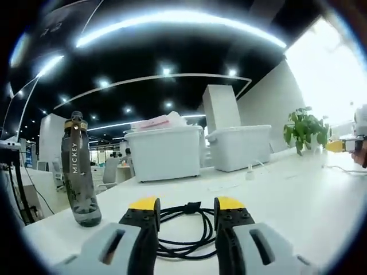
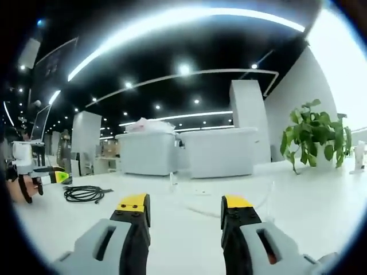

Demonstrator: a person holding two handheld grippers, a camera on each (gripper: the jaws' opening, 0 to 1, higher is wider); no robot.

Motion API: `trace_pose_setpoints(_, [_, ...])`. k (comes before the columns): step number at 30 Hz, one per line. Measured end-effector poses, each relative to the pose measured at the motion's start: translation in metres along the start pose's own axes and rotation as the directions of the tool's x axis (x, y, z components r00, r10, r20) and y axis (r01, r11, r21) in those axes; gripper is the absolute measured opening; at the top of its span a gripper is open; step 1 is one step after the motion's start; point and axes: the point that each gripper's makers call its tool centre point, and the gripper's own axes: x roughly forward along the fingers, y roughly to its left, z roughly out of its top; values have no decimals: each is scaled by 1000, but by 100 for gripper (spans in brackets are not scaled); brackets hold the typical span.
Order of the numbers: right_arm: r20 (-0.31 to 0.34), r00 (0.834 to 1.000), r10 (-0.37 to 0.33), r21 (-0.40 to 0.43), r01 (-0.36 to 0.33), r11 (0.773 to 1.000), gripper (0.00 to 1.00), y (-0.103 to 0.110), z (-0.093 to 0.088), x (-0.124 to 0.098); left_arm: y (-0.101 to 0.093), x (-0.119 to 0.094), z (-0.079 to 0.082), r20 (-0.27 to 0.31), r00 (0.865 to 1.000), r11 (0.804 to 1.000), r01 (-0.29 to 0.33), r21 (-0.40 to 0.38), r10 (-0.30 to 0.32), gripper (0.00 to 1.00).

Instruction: Coil the Type-C to USB data cable on the desktop and secure it with Velcro straps.

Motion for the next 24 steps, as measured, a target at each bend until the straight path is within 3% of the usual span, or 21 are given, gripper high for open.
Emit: trace_pose_setpoints(24, [-33,999,35,-19,-35,999,48,11,-8,0,-4,2,-8,-34,999,1000,17,-25,-18,38])
